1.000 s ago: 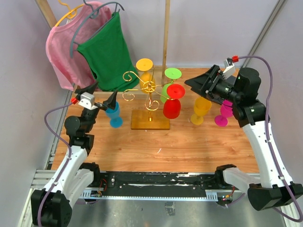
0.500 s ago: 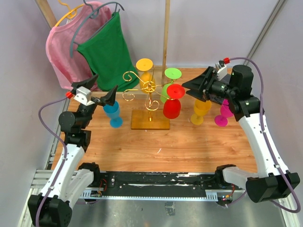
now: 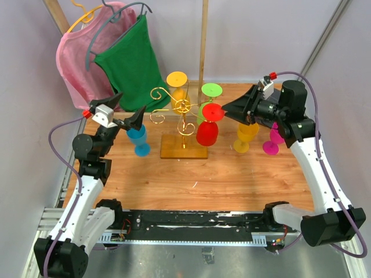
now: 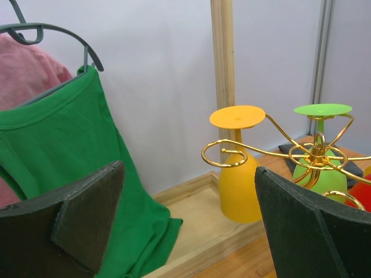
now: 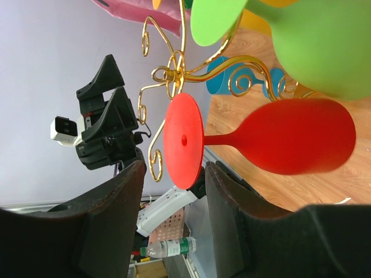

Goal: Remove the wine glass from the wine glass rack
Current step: Pick up the wine glass from the wine rack.

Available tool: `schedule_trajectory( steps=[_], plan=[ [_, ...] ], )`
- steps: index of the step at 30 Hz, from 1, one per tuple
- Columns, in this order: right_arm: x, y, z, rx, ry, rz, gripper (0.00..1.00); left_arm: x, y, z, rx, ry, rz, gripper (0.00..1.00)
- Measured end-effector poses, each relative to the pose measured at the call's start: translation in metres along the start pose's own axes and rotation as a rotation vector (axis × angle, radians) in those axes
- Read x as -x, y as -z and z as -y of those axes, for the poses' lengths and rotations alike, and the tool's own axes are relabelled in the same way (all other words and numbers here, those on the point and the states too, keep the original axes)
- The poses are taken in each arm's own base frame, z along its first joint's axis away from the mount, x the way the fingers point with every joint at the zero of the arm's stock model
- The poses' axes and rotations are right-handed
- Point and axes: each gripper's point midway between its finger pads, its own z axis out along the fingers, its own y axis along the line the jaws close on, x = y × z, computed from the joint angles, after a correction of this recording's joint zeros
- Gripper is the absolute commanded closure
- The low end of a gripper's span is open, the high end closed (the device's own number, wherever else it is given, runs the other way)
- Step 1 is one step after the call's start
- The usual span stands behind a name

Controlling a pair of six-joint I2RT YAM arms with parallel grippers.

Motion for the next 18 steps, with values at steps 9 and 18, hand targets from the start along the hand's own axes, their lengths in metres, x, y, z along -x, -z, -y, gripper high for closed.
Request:
schedule_trajectory(
  steps=[9, 18],
  plan=[
    [-0.0035, -0.0011, 0.0065, -0.011, -0.017, -0.013, 0.53, -0.0011, 0.0002, 0.0013, -0.006, 0.006, -0.005, 0.01],
    [-0.0061, -0.0005, 0.0047, 0.000, -0.017, -0.028, 0.58, -0.0011, 0.0002, 0.0020, -0.009, 0.009, -0.005, 0.01]
  ],
)
